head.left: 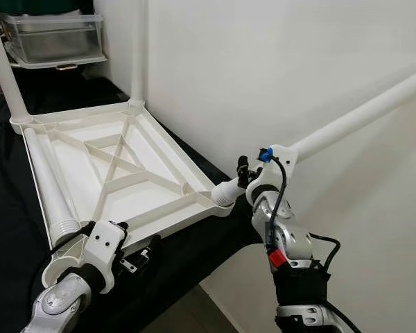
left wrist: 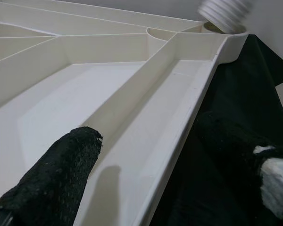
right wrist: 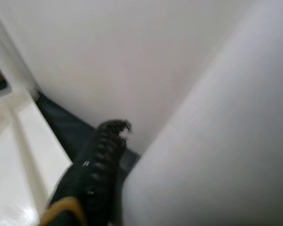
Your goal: Building children table
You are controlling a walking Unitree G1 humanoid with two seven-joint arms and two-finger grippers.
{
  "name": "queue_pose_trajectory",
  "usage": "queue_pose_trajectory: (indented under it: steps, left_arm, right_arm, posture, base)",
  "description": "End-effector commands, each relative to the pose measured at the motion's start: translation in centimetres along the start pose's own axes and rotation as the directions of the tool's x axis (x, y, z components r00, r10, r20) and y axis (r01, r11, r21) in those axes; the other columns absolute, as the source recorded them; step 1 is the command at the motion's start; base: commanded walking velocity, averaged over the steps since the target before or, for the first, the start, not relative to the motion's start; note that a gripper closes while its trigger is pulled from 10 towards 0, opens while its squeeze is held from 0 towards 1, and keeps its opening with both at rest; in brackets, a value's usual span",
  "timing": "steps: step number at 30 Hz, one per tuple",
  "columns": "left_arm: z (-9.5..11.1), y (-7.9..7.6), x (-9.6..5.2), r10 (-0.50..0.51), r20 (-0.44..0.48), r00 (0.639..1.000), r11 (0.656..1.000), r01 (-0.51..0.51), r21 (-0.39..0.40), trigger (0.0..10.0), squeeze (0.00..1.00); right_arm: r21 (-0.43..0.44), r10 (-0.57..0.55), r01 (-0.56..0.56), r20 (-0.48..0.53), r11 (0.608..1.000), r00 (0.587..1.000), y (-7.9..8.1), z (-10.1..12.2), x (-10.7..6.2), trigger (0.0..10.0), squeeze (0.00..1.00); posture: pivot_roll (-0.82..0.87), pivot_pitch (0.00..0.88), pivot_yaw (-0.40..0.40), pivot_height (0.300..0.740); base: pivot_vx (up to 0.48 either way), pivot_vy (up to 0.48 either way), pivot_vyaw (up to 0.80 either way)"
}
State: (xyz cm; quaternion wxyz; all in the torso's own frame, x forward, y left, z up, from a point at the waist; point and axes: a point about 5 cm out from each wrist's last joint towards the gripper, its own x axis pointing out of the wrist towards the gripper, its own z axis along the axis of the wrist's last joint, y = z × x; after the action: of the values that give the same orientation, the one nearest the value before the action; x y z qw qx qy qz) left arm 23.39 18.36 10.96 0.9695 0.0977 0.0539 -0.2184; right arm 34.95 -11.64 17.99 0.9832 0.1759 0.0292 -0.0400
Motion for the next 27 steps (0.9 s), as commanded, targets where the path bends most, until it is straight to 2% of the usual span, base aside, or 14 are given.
queue_pose_trajectory:
  steps: [1, 4, 6, 12, 15, 17, 18, 19, 20, 21, 22, 24, 25, 27]
  left_arm:
    - [-1.0, -0.4, -0.1, -0.013, -0.046, 0.999, 1.0, 0.012, -0.017, 10.0, 0.0]
    - [-1.1, -0.4, -0.1, -0.013, -0.047, 0.999, 1.0, 0.012, -0.017, 10.0, 0.0]
    - [-1.1, -0.4, 0.0, -0.013, -0.047, 0.999, 1.0, 0.012, -0.014, 10.0, 0.0]
    - [-1.0, -0.2, 0.1, -0.011, -0.047, 0.999, 1.0, 0.01, -0.011, 10.0, 0.0]
    - [0.3, 0.6, 0.0, -0.002, 0.005, 1.0, 0.999, 0.002, -0.042, 10.0, 0.0]
    - [0.3, 0.6, 0.0, -0.002, 0.005, 1.0, 0.999, 0.002, -0.042, 10.0, 0.0]
    - [1.1, 1.0, -0.1, -0.007, 0.041, 0.999, 0.998, 0.01, -0.064, 10.0, 0.0]
    - [1.1, 1.0, -0.1, -0.007, 0.041, 0.999, 0.998, 0.01, -0.064, 10.0, 0.0]
    - [2.3, 1.4, -0.2, -0.028, 0.088, 0.996, 0.996, 0.036, -0.085, 10.0, 0.0]
    - [2.3, 1.4, -0.2, -0.028, 0.088, 0.996, 0.996, 0.036, -0.085, 10.0, 0.0]
    - [4.7, 1.9, -0.6, -0.111, 0.175, 0.978, 0.987, 0.13, -0.099, 10.0, 0.0]
    - [4.7, 1.9, -0.6, -0.111, 0.175, 0.978, 0.987, 0.13, -0.099, 10.0, 0.0]
    - [5.7, 1.9, -0.8, -0.163, 0.205, 0.965, 0.979, 0.184, -0.088, 10.0, 0.0]
    - [6.9, 1.8, -1.0, -0.231, 0.232, 0.945, 0.966, 0.251, -0.063, 10.0, 0.0]
  right_arm:
    - [0.082, 0.033, -0.037, 0.054, 0.996, 0.998, 0.4, 1.4, 0.3, 0.0, 0.0]
    - [0.126, 0.074, -0.086, 0.096, 0.988, 0.993, 0.8, 2.3, 0.4, 0.0, 0.0]
    - [0.169, 0.168, -0.196, 0.171, 0.966, 0.971, 1.7, 4.0, 0.3, 0.0, 0.0]
    - [0.17, 0.252, -0.294, 0.229, 0.941, 0.94, 2.5, 5.2, 0.2, 0.0, 0.0]
    - [0.136, 0.489, -0.543, 0.299, 0.828, 0.82, 4.5, 7.2, -0.5, 0.0, 0.0]
    - [0.136, 0.489, -0.543, 0.299, 0.828, 0.82, 4.5, 7.2, -0.5, 0.0, 0.0]
    - [0.127, 0.54, -0.596, 0.308, 0.793, 0.783, 5.0, 7.5, -0.9, 0.0, 0.0]
    - [0.127, 0.54, -0.596, 0.308, 0.793, 0.783, 5.0, 7.5, -0.9, 0.0, 0.0]
    - [0.127, 0.601, -0.659, 0.31, 0.741, 0.736, 5.8, 7.5, -1.4, 0.0, 0.0]
    - [0.127, 0.601, -0.659, 0.31, 0.741, 0.736, 5.8, 7.5, -1.4, 0.0, 0.0]
    - [0.126, 0.71, -0.764, 0.3, 0.633, 0.637, 7.3, 7.2, -2.5, 0.0, 0.0]
    - [0.126, 0.71, -0.764, 0.3, 0.633, 0.637, 7.3, 7.2, -2.5, 0.0, 0.0]
    - [0.117, 0.773, -0.82, 0.28, 0.561, 0.569, 8.2, 6.9, -3.3, 0.0, 0.0]
    - [0.099, 0.847, -0.881, 0.244, 0.462, 0.472, 9.2, 6.2, -4.3, 0.0, 0.0]
  posture:
    - [0.11, 0.0, -0.178, 0.74]
    - [0.11, 0.0, -0.178, 0.74]
    - [0.11, 0.0, -0.174, 0.74]
    - [0.11, 0.0, -0.173, 0.74]
    - [0.11, 0.0, -0.173, 0.74]
    - [0.11, 0.0, -0.173, 0.74]
    - [0.11, 0.0, -0.173, 0.74]
    - [0.11, 0.0, -0.173, 0.74]
    - [0.11, 0.0, -0.172, 0.74]
    - [0.11, 0.0, -0.172, 0.74]
    - [0.11, 0.0, -0.169, 0.74]
    - [0.11, 0.0, -0.169, 0.74]
    - [0.11, 0.0, -0.161, 0.74]
    - [0.11, 0.0, -0.159, 0.74]
  base:
    - [0.0, 0.0, 0.0]
    - [0.0, 0.0, 0.0]
    - [0.0, 0.0, 0.0]
    - [0.0, 0.0, 0.0]
    - [0.0, 0.0, 0.0]
    - [0.0, 0.0, 0.0]
    - [0.0, 0.0, 0.0]
    - [0.0, 0.0, 0.0]
    - [0.0, 0.0, 0.0]
    - [0.0, 0.0, 0.0]
    - [0.0, 0.0, 0.0]
    - [0.0, 0.0, 0.0]
    - [0.0, 0.0, 0.0]
    - [0.0, 0.0, 0.0]
